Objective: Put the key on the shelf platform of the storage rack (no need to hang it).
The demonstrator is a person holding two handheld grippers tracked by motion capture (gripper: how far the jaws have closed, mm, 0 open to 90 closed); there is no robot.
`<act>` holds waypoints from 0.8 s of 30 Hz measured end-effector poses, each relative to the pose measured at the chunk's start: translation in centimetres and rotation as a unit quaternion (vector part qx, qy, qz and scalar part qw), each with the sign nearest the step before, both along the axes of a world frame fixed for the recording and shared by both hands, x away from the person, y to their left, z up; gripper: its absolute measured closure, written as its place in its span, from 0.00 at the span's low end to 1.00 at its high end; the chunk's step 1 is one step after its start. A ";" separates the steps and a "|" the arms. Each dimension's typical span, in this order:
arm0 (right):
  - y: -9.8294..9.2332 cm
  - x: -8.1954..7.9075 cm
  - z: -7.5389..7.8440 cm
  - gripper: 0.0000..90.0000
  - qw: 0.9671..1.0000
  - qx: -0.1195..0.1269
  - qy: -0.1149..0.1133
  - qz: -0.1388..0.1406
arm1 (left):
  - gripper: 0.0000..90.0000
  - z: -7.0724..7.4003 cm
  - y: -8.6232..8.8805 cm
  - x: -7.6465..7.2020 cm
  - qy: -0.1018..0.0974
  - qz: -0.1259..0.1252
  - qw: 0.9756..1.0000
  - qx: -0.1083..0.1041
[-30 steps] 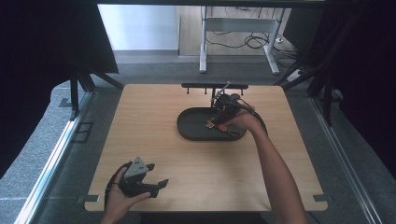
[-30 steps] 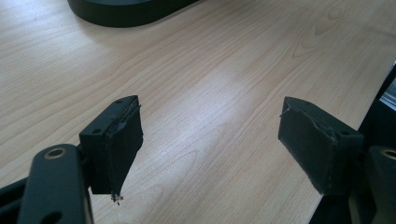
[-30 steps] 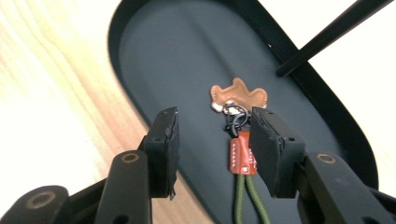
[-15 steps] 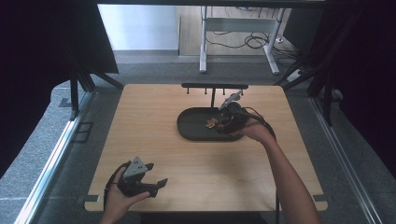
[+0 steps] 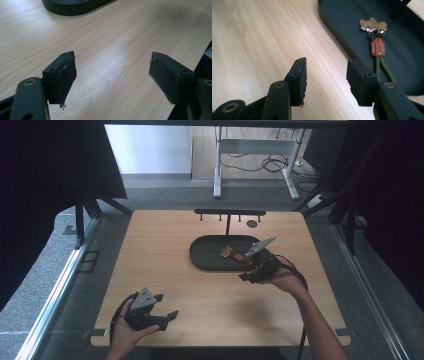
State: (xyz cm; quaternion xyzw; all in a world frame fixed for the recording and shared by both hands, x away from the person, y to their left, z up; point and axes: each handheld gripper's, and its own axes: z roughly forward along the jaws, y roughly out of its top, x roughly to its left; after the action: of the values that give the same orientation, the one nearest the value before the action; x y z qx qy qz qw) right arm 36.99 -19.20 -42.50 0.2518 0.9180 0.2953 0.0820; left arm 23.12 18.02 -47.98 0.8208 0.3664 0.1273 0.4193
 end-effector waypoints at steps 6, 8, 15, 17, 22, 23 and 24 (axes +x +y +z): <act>-0.8 -2.0 -1.5 0.56 1.000 0.012 0.007 0.002 | 0.24 -0.1 -0.2 0.0 0.003 -0.003 1.000 0.003; -1.1 -2.5 -2.1 0.56 1.000 0.016 0.010 0.002 | 0.24 -0.1 -0.2 0.0 0.003 -0.002 1.000 0.003; -2.5 -4.5 -4.6 0.56 0.999 0.033 0.009 -0.026 | 0.24 -0.2 -0.3 0.0 0.004 -0.003 1.000 0.006; -2.9 -5.1 -5.2 0.56 0.998 0.046 0.006 -0.034 | 0.24 -0.2 -0.3 0.0 0.004 -0.002 1.000 0.006; -3.8 -6.2 -6.2 0.56 0.997 0.068 0.002 -0.045 | 0.24 -0.3 -0.4 0.1 0.005 -0.002 1.000 0.008; -4.0 -6.2 -6.3 0.55 0.997 0.066 0.007 -0.047 | 0.24 -0.3 -0.5 0.1 0.005 -0.003 1.000 0.009; -4.1 -6.2 -6.4 0.55 0.997 0.059 0.006 -0.046 | 0.24 -0.3 -0.5 0.1 0.005 -0.004 1.000 0.010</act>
State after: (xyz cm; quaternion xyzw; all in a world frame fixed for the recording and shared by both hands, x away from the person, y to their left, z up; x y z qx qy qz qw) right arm 30.78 -23.29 -48.85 0.3001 0.8870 0.3429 0.0748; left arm 23.19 17.49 -48.28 0.8270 0.3639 0.1251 0.4100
